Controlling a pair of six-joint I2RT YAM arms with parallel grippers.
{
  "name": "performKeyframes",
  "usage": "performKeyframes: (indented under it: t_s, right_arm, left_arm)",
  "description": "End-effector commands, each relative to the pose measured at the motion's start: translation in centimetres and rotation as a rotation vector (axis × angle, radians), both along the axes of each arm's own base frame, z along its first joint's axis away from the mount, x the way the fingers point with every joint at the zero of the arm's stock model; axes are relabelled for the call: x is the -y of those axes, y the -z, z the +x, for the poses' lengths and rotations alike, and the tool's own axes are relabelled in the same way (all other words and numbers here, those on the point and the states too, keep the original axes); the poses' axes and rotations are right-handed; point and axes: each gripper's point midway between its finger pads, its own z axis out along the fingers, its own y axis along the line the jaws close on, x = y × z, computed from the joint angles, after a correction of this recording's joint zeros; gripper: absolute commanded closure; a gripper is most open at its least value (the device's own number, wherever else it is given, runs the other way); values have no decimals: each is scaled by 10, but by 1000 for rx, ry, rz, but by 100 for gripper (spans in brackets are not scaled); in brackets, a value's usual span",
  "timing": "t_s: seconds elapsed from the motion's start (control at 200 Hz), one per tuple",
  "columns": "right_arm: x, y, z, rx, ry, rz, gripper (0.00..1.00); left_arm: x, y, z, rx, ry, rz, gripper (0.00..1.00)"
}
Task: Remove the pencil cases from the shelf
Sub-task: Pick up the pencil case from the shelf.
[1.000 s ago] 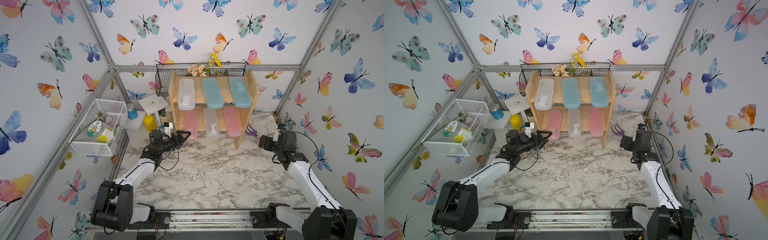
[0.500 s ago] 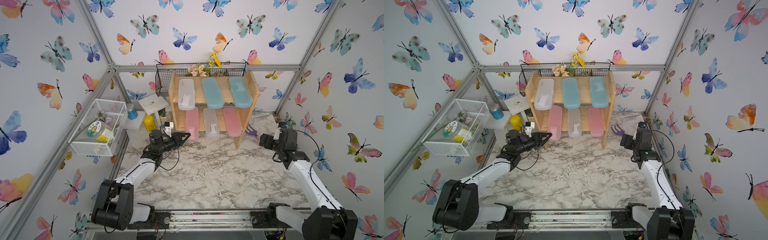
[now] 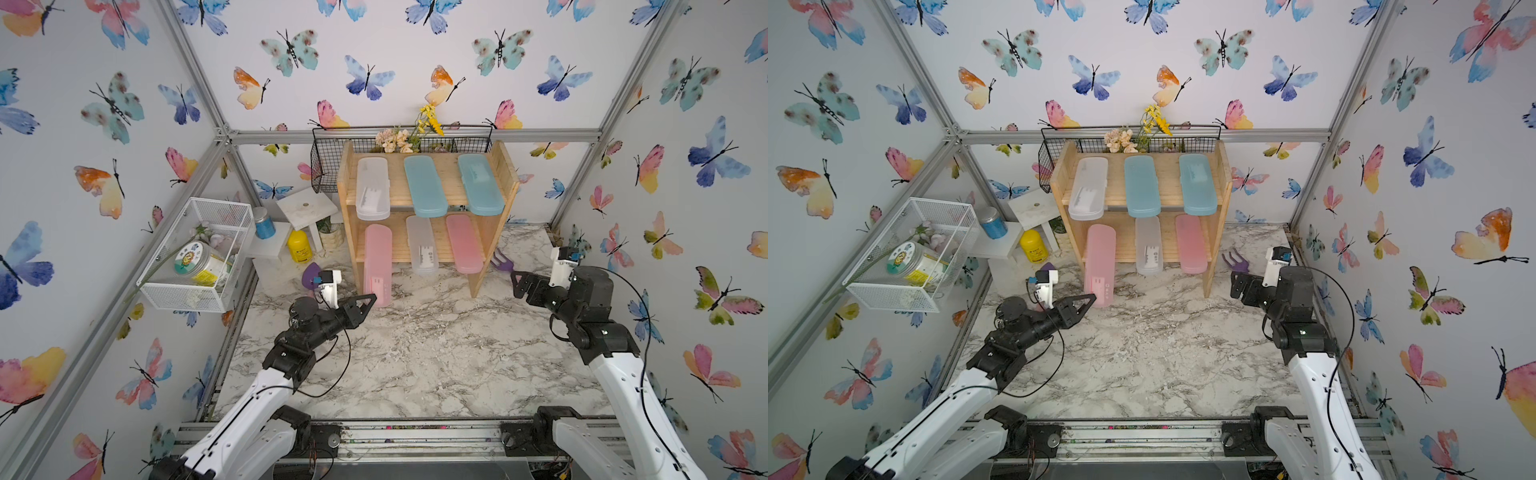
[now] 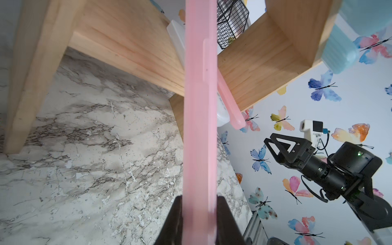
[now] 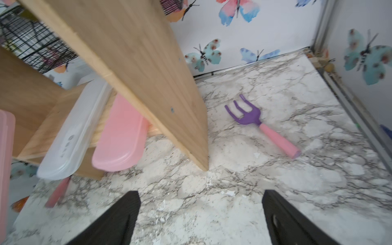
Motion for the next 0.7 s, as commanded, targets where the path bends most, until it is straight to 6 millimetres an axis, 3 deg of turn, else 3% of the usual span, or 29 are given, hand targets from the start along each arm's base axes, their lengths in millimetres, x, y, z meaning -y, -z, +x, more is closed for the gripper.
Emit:
performKeyframes:
  t_s: [0.0, 0.18, 0.506, 0.696]
  right_arm:
    - [-35, 4, -18, -52, -109, 67, 2]
    - [-93, -11, -39, -43, -243, 165, 1]
    - [-225, -40, -68, 13, -502, 252, 1]
    - [-251, -51, -63, 33, -533, 322, 1]
  left_arm:
    - [-25, -3, -8, 128, -179, 117, 90]
    - [-23, -2, -32, 196, -227, 190, 92]
    - [29, -9, -53, 302, -232, 385, 94]
    - [30, -12, -57, 300, -228, 297, 93]
